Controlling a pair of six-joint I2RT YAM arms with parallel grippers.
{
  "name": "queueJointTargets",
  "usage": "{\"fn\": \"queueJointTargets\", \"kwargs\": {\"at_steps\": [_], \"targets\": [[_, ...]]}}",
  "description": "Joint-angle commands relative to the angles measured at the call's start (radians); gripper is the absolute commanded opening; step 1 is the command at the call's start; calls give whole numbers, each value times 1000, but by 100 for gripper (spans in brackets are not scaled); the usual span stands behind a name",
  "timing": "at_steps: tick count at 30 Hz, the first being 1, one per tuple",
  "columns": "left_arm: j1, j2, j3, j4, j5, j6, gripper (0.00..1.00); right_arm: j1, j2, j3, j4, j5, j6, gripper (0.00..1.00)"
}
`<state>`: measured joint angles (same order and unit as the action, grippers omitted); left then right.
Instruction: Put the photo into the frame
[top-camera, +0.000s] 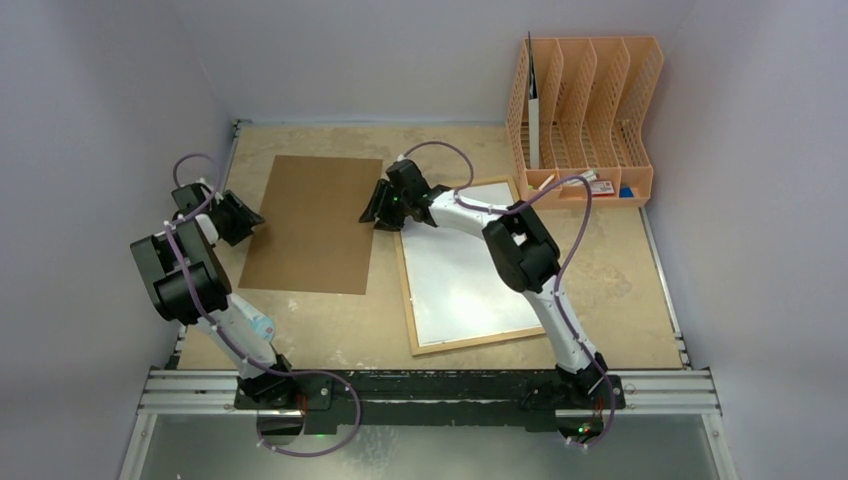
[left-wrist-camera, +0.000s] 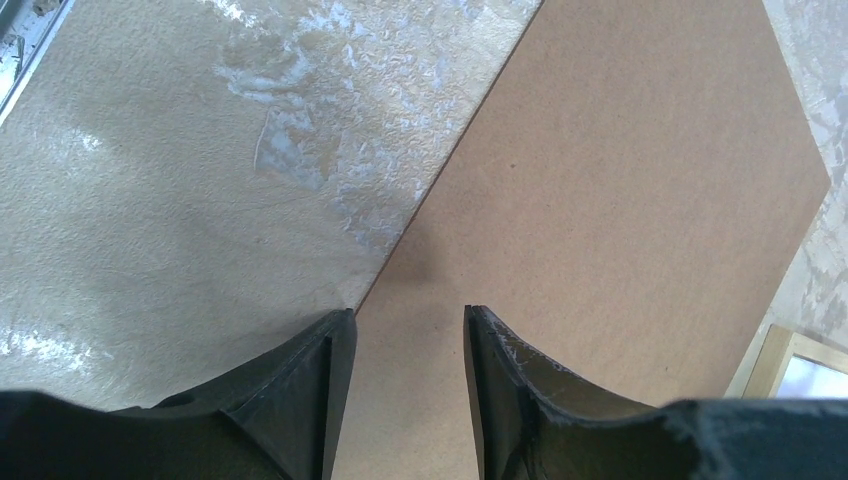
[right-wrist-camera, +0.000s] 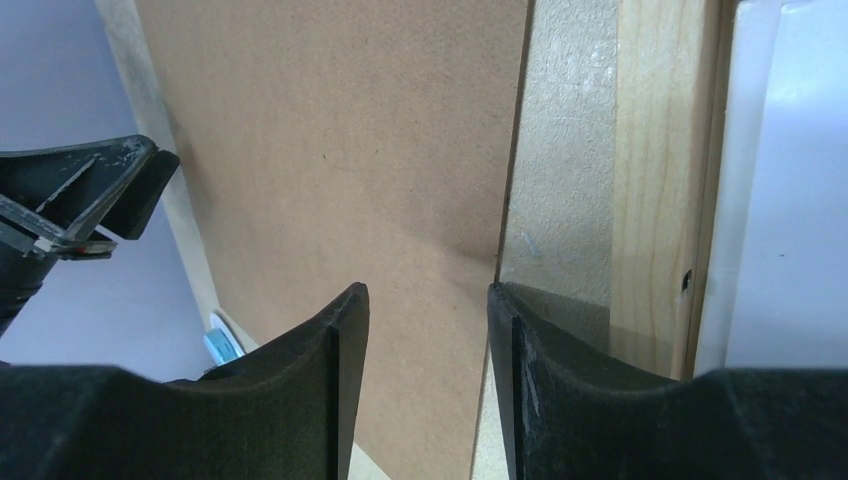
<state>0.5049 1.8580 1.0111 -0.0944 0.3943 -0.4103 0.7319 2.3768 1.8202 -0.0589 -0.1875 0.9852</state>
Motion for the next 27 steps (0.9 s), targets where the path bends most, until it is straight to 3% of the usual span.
{"fn": "queueJointTargets", "kwargs": {"at_steps": [1, 15, 27], "targets": [[-71, 146, -153, -308, 71, -33, 47, 20, -11, -31, 105, -164, 42, 50], [-84, 147, -156, -310, 78, -33, 47, 9, -151, -95, 432, -280, 118, 50], [-151, 119, -198, -295, 111, -41, 47, -10, -251, -251, 499, -235, 125, 50]]}}
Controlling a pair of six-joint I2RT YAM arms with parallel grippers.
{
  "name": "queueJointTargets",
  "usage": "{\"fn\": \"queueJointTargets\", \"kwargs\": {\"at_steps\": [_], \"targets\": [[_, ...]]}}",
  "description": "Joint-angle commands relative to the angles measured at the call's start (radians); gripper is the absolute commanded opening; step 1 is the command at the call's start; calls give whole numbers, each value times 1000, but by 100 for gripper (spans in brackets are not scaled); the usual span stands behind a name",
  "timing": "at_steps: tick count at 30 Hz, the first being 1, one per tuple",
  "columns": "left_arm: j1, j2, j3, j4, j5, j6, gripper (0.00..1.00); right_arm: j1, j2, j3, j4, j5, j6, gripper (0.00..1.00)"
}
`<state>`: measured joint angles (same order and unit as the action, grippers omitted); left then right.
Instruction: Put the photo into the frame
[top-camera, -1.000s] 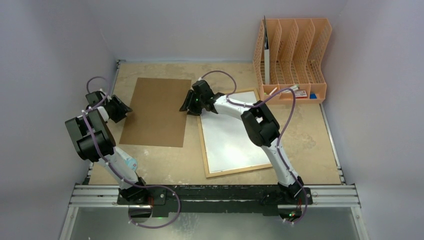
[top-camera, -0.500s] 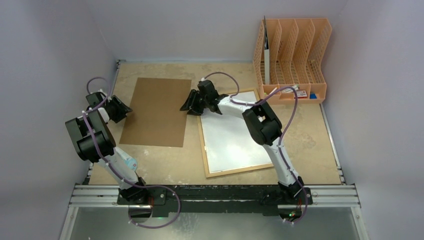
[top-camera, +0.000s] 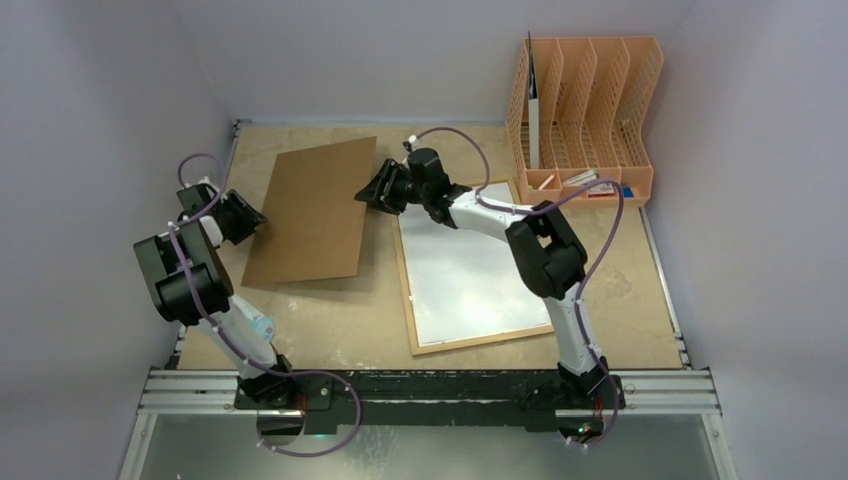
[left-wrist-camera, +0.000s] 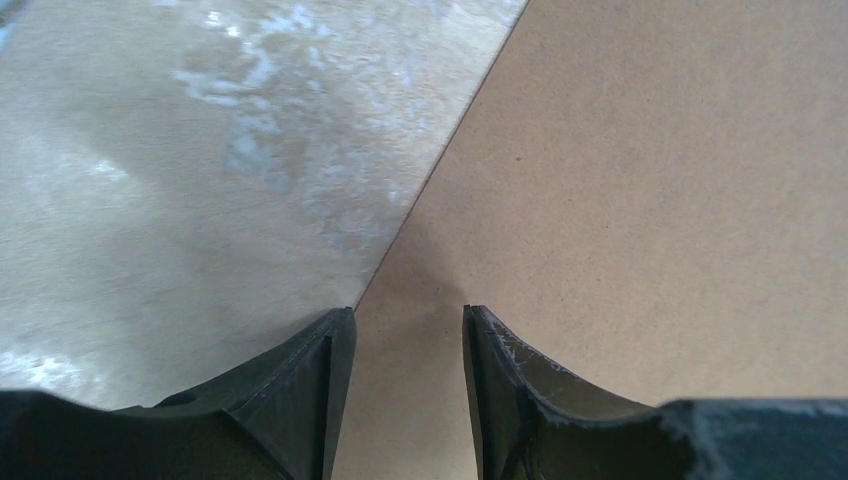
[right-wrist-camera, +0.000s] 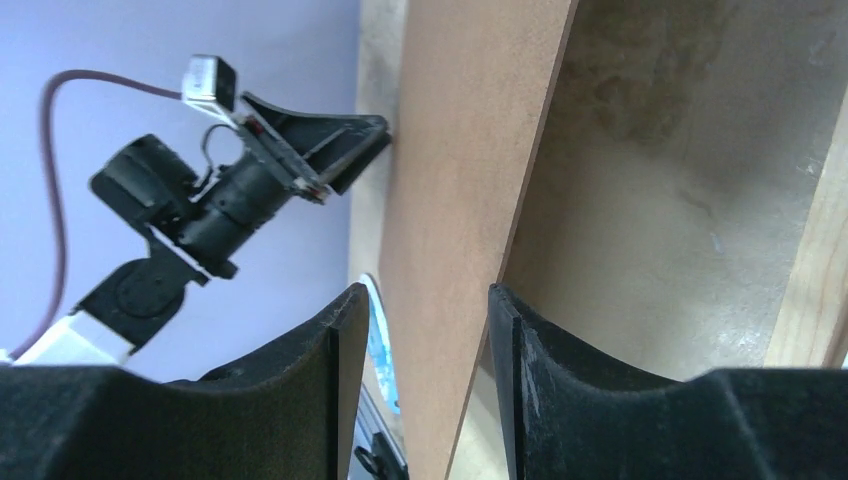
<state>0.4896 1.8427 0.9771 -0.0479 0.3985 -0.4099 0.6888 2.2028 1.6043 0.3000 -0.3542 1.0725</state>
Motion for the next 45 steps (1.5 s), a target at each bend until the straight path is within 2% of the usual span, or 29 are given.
{"fn": "queueJointTargets", "kwargs": {"at_steps": [1, 7, 15, 20, 27, 32, 39, 45], "targets": [[-157, 130, -174, -333, 111, -48, 47, 30, -86, -53, 147, -64, 38, 49], [-279, 75, -251, -263, 135, -119, 47, -10, -170, -187, 159, -30, 12, 49], [-370, 1, -311, -226, 167, -166, 47, -80, -283, -419, 198, -18, -36, 49], [-398, -32, -338, -226, 155, -157, 47, -116, -317, -504, 179, 20, -73, 49], [-398, -70, -288, -294, 56, -150, 48, -144, -346, -482, -96, 252, -207, 50], [-398, -74, -231, -350, -10, -116, 51, -144, -371, -503, -122, 304, -229, 53], [-398, -58, -204, -369, -52, -99, 59, -146, -340, -449, -215, 392, -269, 62], [-398, -50, -191, -366, -66, -99, 62, -145, -325, -429, -195, 372, -308, 63]]}}
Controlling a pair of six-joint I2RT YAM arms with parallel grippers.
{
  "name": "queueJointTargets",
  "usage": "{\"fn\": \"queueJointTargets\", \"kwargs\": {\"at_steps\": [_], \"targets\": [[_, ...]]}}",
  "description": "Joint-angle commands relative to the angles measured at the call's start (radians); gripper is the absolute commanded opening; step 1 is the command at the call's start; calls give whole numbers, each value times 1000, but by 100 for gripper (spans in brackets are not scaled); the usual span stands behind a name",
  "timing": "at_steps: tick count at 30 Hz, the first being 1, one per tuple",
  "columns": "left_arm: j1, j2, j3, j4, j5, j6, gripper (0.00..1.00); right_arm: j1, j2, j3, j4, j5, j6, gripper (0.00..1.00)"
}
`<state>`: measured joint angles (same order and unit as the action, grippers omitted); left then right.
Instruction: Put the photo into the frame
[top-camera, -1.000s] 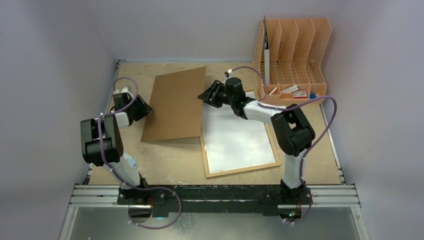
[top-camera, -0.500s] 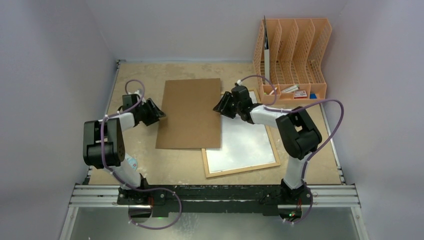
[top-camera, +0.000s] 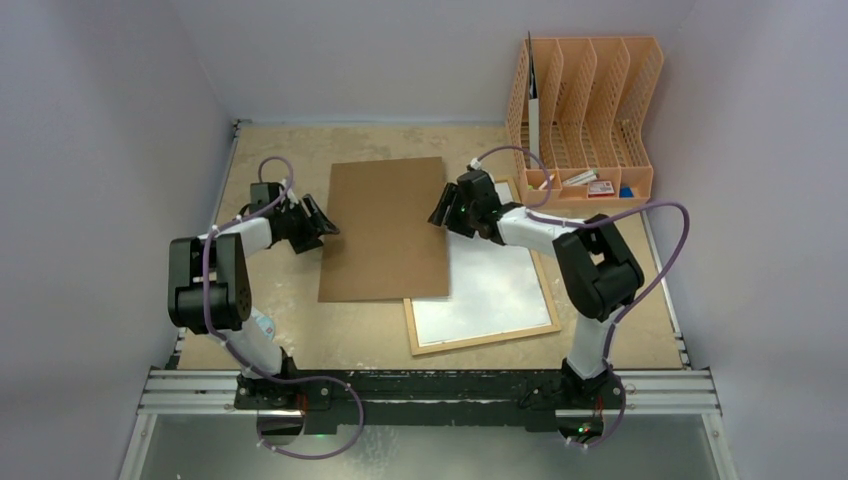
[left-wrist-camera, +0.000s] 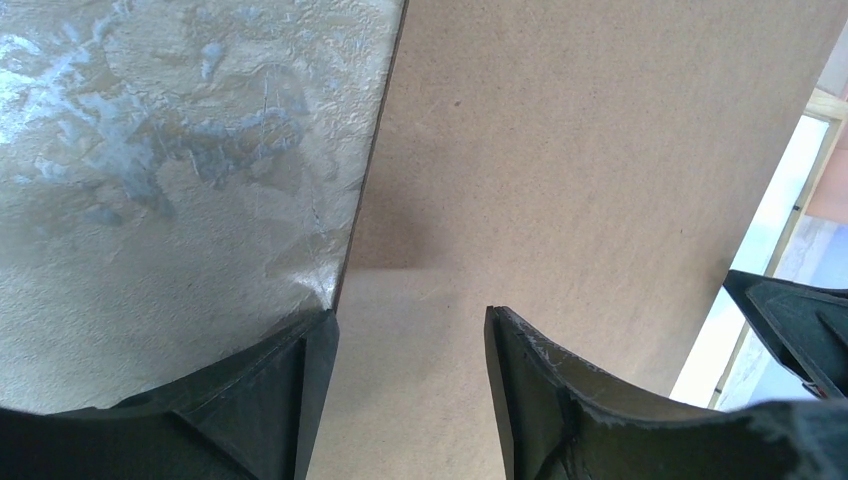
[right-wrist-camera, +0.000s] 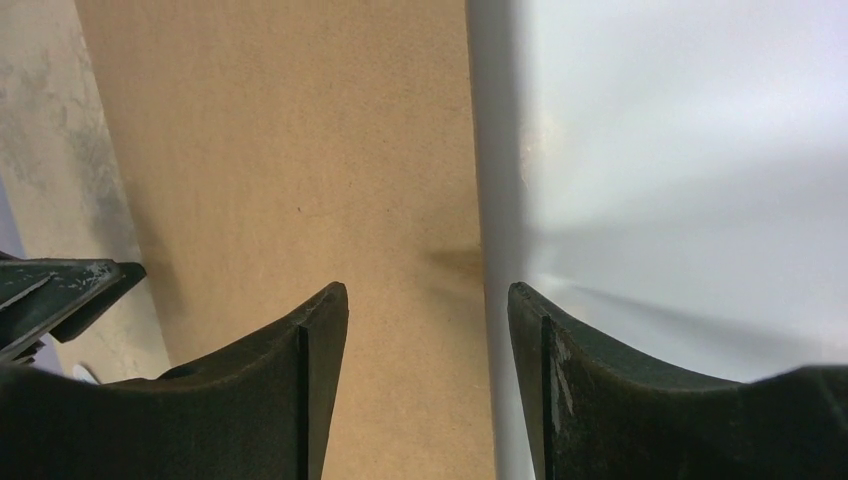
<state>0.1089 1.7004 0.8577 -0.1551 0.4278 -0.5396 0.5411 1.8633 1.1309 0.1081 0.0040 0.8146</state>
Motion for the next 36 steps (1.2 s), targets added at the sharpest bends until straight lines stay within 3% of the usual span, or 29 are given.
{"fn": "queueJointTargets", "kwargs": {"at_steps": [1, 11, 23, 30, 36], "targets": [[-17, 94, -70, -258, -95, 30, 62, 2, 20, 48, 8, 1, -58, 63], [-17, 133, -87, -225, -82, 23, 62, 0, 78, 75, 70, -137, -83, 62], [-17, 128, -94, -221, -63, 28, 55, 0, -164, -55, 323, -367, -52, 55], [-17, 131, -78, -224, -61, 39, 54, -9, -67, -50, 402, -528, 8, 47], [-17, 133, -58, -229, -55, 48, 53, -8, -3, 6, 372, -545, 22, 36]]}}
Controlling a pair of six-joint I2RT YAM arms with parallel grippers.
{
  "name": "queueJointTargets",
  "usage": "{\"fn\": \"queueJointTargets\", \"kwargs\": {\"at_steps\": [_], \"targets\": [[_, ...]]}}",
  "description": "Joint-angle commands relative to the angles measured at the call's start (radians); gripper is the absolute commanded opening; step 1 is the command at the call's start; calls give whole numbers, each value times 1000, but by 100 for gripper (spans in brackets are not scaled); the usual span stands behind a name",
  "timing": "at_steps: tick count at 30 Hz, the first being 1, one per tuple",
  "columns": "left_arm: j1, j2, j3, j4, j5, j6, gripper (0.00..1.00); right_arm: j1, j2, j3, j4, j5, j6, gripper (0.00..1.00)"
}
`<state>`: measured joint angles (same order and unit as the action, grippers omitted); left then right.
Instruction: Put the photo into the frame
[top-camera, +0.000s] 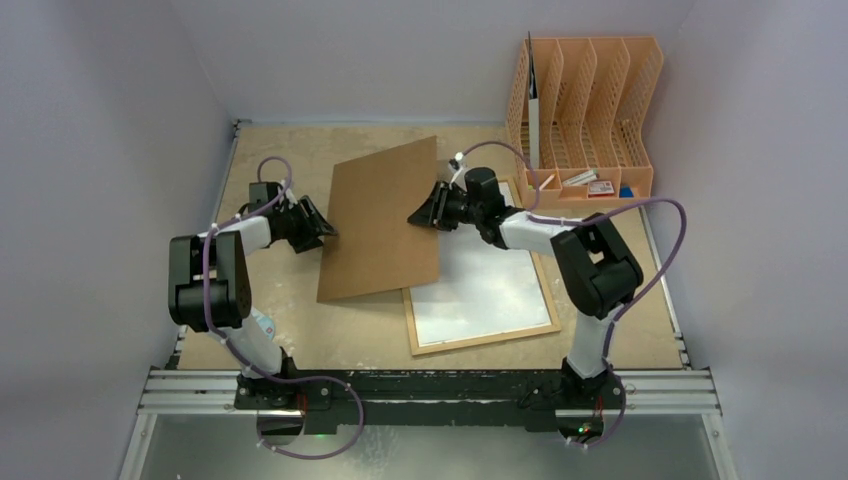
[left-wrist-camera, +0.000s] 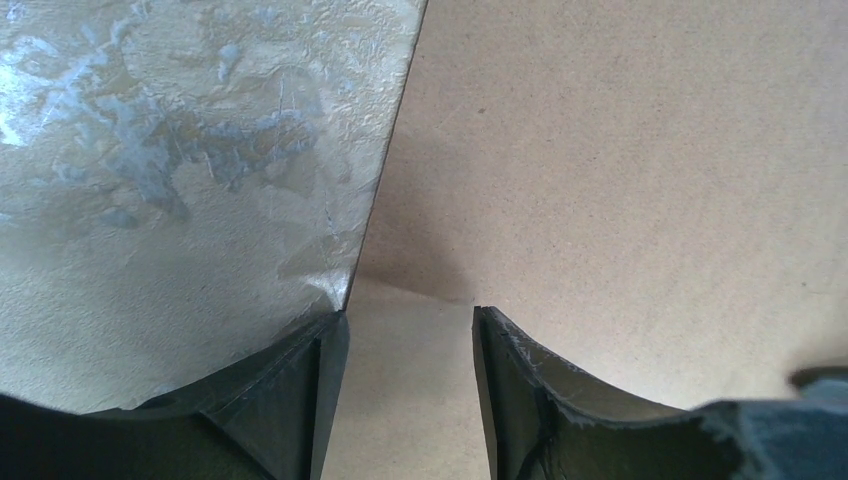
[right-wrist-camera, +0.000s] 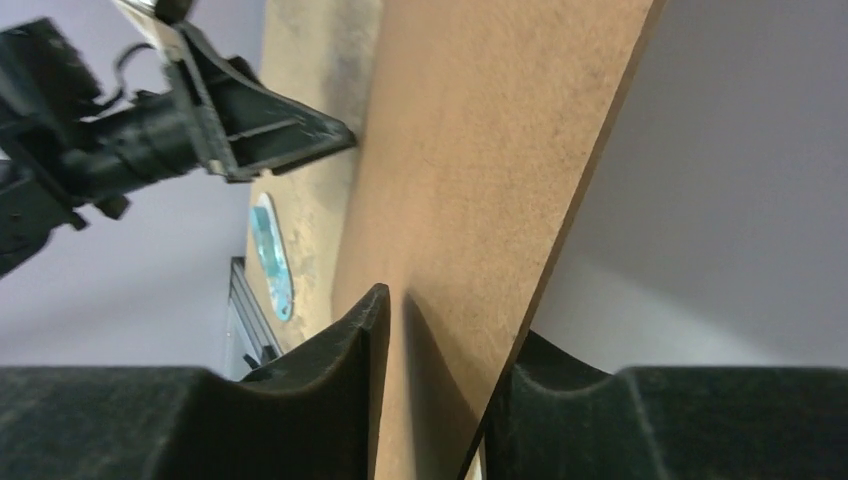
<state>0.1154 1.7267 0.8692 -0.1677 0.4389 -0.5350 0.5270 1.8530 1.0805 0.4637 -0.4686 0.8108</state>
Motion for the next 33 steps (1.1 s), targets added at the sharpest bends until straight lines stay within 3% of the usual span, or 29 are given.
{"fn": "queueJointTargets", "kwargs": {"at_steps": [1, 7, 19, 26, 33], "targets": [[-22, 105, -65, -220, -66, 45, 53, 6, 10, 63, 7, -70, 25, 33], [-23, 87, -32, -250, -81, 59, 54, 6, -27, 87, -47, -12, 7, 0], [-23, -102, 37, -245, -53, 77, 80, -72, -277, 158, -207, 73, -108, 0], [-58, -184, -23, -144, 58, 35, 74, -212, -425, 203, -351, 123, -203, 0], [-224, -210, -94, -25, 54, -63, 69, -260, -586, 198, -394, 178, -229, 0]]}}
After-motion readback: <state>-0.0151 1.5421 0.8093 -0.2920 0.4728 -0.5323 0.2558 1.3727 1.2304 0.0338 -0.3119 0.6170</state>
